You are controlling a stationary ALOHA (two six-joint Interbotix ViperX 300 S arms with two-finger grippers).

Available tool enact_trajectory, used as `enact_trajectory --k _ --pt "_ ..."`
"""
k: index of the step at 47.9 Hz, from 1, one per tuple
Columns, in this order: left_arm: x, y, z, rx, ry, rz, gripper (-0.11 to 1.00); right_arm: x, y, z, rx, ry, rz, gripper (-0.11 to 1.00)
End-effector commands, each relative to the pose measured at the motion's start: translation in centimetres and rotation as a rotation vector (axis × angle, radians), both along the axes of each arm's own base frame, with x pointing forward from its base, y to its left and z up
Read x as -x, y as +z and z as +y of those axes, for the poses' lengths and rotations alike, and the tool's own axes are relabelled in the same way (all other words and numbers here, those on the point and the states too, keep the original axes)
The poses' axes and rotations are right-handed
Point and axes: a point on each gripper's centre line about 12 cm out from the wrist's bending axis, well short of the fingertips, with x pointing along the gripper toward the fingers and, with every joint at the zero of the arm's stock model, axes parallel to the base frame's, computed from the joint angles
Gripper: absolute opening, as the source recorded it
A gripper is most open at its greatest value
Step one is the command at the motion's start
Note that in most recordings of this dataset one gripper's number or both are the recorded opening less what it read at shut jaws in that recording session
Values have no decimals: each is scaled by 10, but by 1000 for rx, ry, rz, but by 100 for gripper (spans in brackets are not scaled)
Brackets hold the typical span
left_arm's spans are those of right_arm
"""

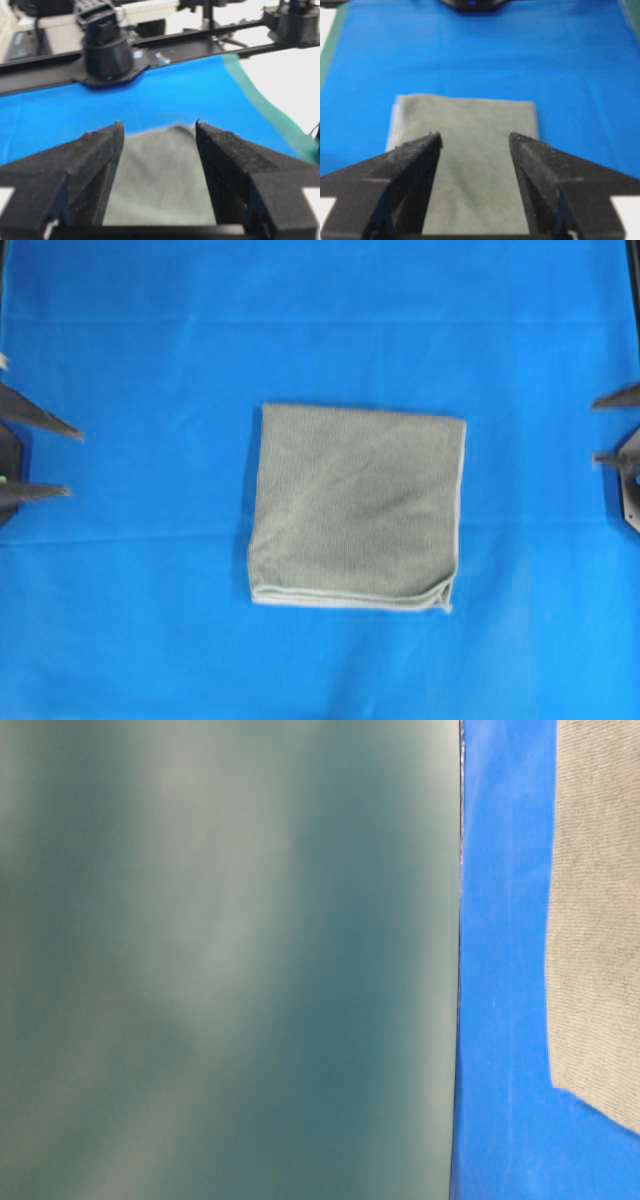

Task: Fold a large towel.

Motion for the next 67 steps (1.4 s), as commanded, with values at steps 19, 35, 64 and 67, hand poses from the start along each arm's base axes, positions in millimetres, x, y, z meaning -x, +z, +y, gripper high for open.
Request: enact_trajectory --k 19,35,64,67 --pt "33 -67 29 122 183 93 57 17 -66 -22 -86 -148 -1 55" --pt "31 -89 29 174 193 178 57 8 -101 -20 -106 -225 77 54" --pt "30 -89 29 177 193 181 57 8 -98 -21 -113 -226 65 52" --pt "30 -89 29 177 193 181 57 8 -98 -21 -111 -232 67 52"
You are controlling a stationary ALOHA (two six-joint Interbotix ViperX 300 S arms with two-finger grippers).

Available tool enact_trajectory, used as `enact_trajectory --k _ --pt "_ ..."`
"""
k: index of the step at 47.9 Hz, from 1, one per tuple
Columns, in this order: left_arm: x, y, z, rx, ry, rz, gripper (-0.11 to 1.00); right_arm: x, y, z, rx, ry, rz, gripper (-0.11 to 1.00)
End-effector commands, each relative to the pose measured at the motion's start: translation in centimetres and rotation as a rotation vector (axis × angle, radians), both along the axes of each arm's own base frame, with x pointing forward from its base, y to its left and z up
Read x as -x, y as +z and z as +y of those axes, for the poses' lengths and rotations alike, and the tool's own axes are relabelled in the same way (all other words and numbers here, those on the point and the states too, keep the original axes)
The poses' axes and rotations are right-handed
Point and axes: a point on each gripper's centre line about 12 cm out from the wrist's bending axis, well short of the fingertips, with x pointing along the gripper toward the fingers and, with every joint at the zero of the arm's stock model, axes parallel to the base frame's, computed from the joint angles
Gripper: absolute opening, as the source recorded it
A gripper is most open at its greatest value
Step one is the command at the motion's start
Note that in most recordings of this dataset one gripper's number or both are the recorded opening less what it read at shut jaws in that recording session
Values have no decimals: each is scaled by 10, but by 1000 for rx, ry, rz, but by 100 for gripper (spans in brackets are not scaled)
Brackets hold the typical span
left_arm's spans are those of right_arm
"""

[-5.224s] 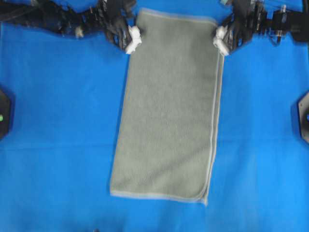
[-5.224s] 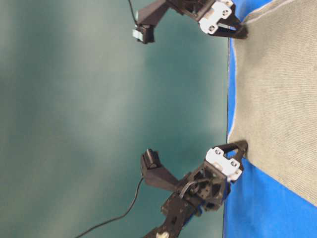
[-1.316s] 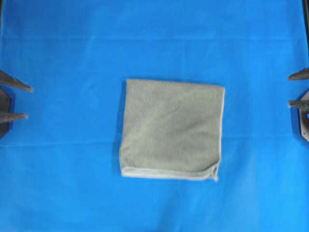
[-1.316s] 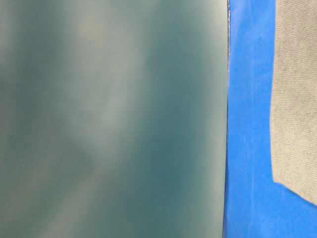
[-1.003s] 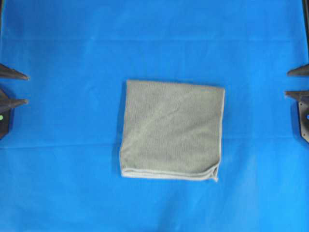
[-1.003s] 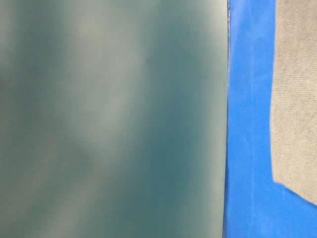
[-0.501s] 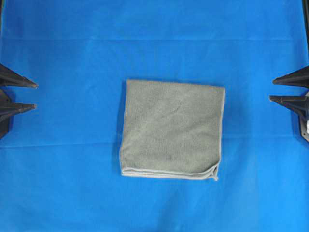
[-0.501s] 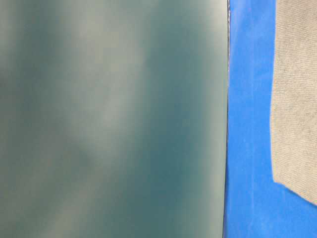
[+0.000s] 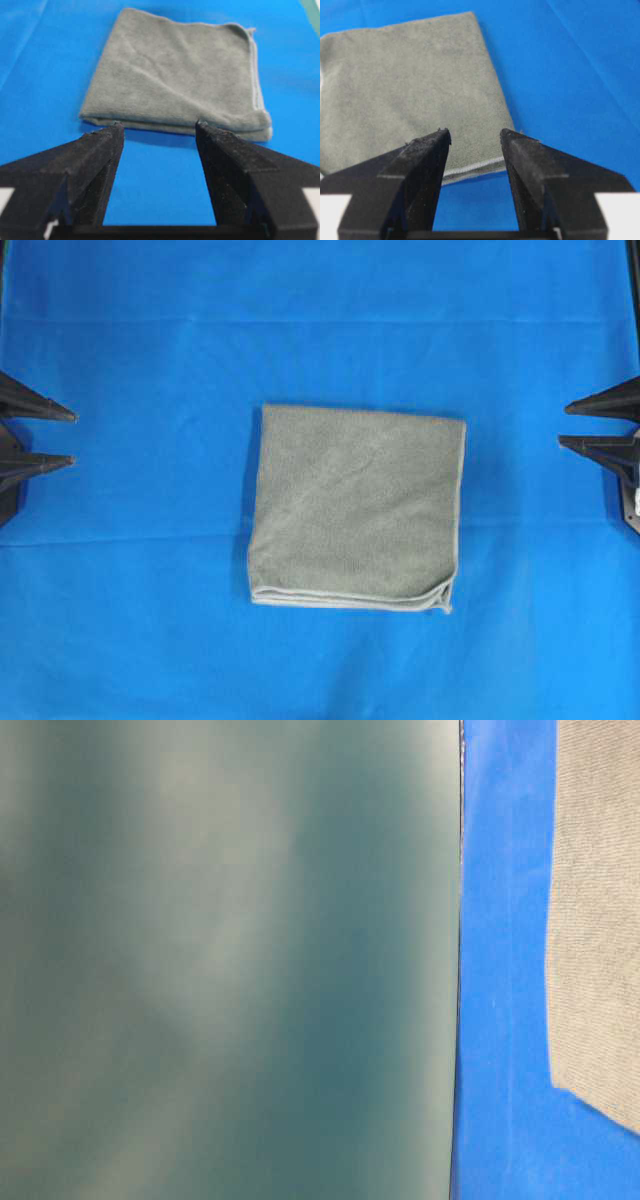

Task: Fold a large towel.

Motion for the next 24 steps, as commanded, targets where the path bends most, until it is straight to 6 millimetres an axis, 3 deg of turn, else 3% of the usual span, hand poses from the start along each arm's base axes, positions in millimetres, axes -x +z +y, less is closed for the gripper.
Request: enact_trajectory --k 1,24 --pt "-2 3 0 0 2 0 57 -2 6 0 4 -8 -11 52" --pt "-2 3 0 1 2 0 57 -1 6 -1 8 -16 -8 52"
